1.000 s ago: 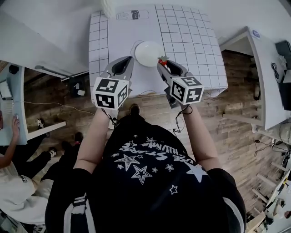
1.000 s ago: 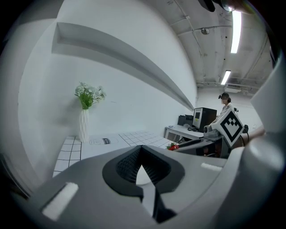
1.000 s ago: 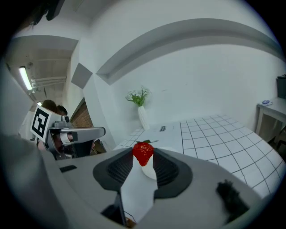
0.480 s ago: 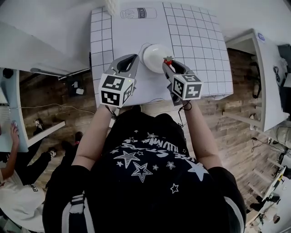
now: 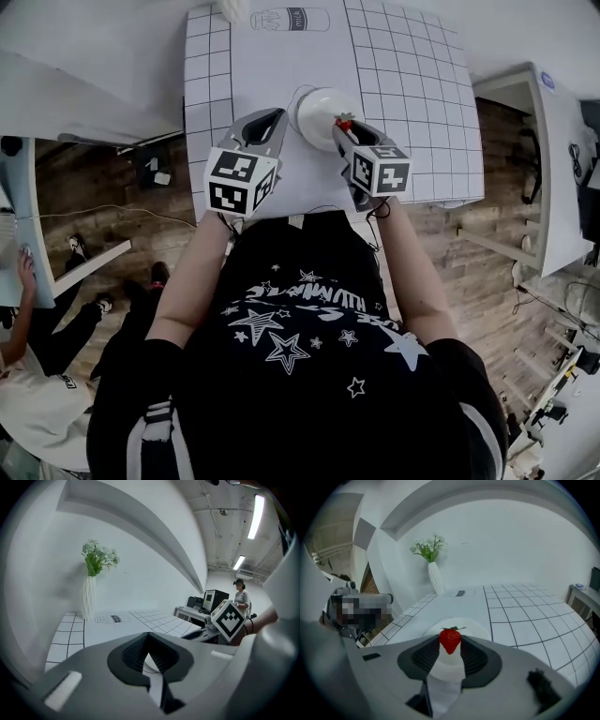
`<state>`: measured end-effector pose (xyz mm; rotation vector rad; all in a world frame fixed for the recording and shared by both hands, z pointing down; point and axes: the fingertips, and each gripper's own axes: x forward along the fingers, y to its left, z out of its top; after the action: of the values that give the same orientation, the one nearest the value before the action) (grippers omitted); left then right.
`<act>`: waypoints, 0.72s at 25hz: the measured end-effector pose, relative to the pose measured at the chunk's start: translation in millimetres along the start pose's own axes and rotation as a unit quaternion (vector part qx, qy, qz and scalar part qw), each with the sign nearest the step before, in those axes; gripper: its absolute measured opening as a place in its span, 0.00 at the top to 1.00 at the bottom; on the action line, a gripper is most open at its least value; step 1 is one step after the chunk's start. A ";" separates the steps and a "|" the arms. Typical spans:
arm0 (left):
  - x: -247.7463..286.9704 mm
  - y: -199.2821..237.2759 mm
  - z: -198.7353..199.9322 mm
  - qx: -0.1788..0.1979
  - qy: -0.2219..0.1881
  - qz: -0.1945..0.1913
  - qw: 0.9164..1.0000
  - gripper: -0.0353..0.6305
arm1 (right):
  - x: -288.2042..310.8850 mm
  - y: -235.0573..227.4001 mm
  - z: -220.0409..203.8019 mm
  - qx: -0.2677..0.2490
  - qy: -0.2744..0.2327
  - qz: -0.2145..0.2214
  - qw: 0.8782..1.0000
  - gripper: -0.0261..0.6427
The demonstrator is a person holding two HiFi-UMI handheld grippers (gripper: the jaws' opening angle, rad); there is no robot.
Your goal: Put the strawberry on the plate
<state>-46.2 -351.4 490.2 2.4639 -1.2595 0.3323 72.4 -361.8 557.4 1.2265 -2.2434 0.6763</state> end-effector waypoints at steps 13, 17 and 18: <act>22.3 16.1 -10.6 -0.025 0.022 0.039 0.999 0.93 | 39.9 -5.6 -2.0 -0.054 0.067 0.041 0.995 0.74; 25.7 16.6 -13.5 -0.034 0.022 0.044 0.998 0.93 | 43.2 -3.9 -8.1 -0.055 0.086 0.061 0.993 0.74; 25.7 17.5 -14.0 -0.037 0.022 0.044 0.998 0.93 | 44.0 -3.7 -9.6 -0.057 0.091 0.061 0.992 0.74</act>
<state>-46.3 -374.0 515.8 2.3312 -1.3404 0.3548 56.5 -384.7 593.0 0.9402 -2.1845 0.6675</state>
